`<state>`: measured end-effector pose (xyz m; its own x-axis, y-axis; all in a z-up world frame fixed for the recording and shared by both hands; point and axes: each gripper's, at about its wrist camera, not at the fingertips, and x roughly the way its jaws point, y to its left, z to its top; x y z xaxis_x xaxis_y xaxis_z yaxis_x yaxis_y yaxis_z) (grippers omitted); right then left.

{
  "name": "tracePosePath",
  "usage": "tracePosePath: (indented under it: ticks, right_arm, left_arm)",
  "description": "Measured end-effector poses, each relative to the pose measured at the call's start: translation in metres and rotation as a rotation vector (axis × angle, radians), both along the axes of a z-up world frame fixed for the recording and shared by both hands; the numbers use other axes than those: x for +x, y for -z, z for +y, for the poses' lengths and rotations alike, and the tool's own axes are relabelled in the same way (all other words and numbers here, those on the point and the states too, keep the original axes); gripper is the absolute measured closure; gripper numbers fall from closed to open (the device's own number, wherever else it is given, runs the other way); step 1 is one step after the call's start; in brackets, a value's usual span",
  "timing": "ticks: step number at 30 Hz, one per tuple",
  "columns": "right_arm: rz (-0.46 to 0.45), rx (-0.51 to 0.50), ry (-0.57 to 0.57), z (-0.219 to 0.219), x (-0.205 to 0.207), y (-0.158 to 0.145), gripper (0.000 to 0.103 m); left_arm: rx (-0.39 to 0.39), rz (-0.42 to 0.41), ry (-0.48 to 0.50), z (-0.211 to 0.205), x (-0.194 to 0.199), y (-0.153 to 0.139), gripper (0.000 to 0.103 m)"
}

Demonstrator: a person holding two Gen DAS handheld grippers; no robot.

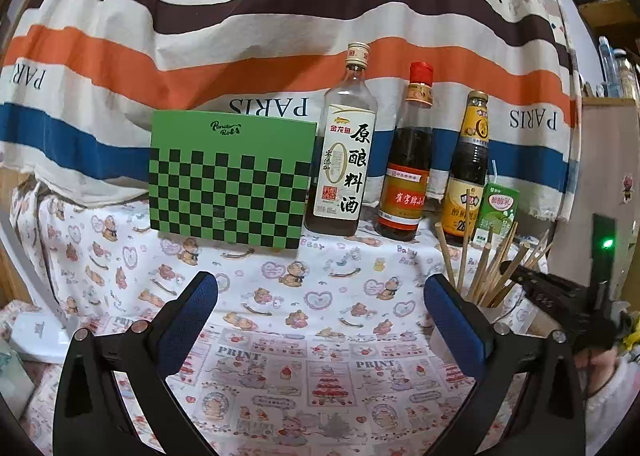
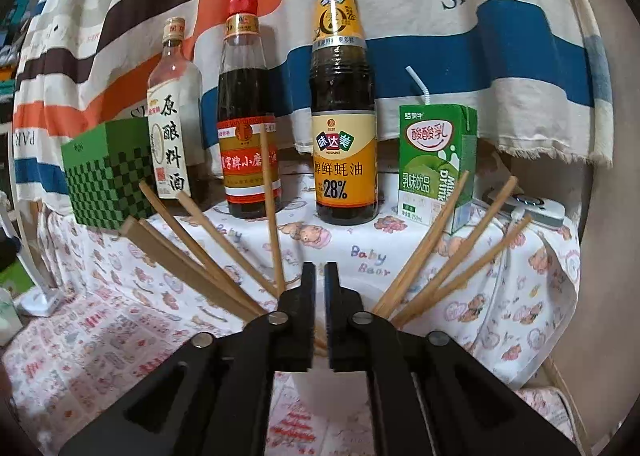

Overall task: Organize utensils
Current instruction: 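Open both tools and pull them back from the cup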

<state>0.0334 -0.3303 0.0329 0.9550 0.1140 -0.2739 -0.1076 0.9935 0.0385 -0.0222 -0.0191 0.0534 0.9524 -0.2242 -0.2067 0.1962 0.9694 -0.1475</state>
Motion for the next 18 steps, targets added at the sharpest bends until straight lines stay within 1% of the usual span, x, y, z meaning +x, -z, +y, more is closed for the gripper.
tracePosePath:
  ticks: [1, 2, 3, 4, 5, 6, 7, 8, 9, 11, 12, 14, 16, 18]
  right_arm:
    - [-0.003, 0.014, -0.001, -0.001, -0.006, -0.002, 0.081]
    - [-0.007, 0.02, 0.004, -0.001, -0.012, -0.003, 0.066]
    - [-0.011, 0.02, 0.014, 0.0, -0.019, -0.004, 0.056]
    - [-0.017, 0.021, 0.019, 0.001, -0.025, -0.005, 0.053]
    - [-0.02, 0.025, 0.017, 0.002, -0.029, -0.005, 0.047]
    - [-0.025, 0.037, 0.007, 0.003, -0.037, -0.006, 0.037]
    - [-0.029, 0.045, 0.001, 0.005, -0.042, -0.006, 0.031]
    - [-0.036, 0.05, 0.001, 0.008, -0.045, -0.007, 0.02]
    - [-0.049, 0.058, 0.004, 0.011, -0.051, -0.007, 0.015]
    - [-0.051, 0.06, 0.017, 0.017, -0.055, -0.005, 0.011]
    - [-0.045, 0.06, 0.017, 0.02, -0.055, -0.004, 0.006]
    - [-0.047, 0.06, 0.018, 0.025, -0.056, 0.002, 0.0]
    - [-0.062, 0.033, 0.036, 0.03, -0.057, 0.01, 0.0]
    - [-0.037, -0.022, 0.025, 0.036, -0.052, 0.019, 0.0]
  left_arm:
    - [0.008, -0.005, 0.001, 0.0, -0.001, -0.001, 0.001]
    - [0.02, -0.011, 0.004, 0.0, -0.002, -0.003, 0.001]
    - [0.034, -0.016, 0.003, 0.0, -0.003, -0.005, 0.001]
    - [0.054, -0.023, -0.002, 0.001, -0.004, -0.007, 0.001]
    - [0.077, -0.032, -0.008, 0.002, -0.006, -0.008, 0.001]
    - [0.1, -0.042, -0.015, 0.003, -0.008, -0.01, 0.001]
    - [0.121, -0.049, -0.022, 0.006, -0.01, -0.011, 0.001]
    - [0.135, -0.051, -0.03, 0.008, -0.011, -0.011, 0.001]
    - [0.141, -0.05, -0.033, 0.011, -0.012, -0.01, 0.001]
    - [0.143, -0.034, -0.042, 0.017, -0.01, -0.007, 0.001]
    - [0.14, -0.025, -0.058, 0.019, -0.008, -0.004, 0.001]
    - [0.11, 0.003, -0.079, 0.024, -0.004, 0.005, 0.001]
    - [0.081, 0.037, -0.083, 0.027, 0.002, 0.015, 0.001]
    - [0.082, 0.066, -0.091, 0.026, 0.009, 0.025, 0.001]
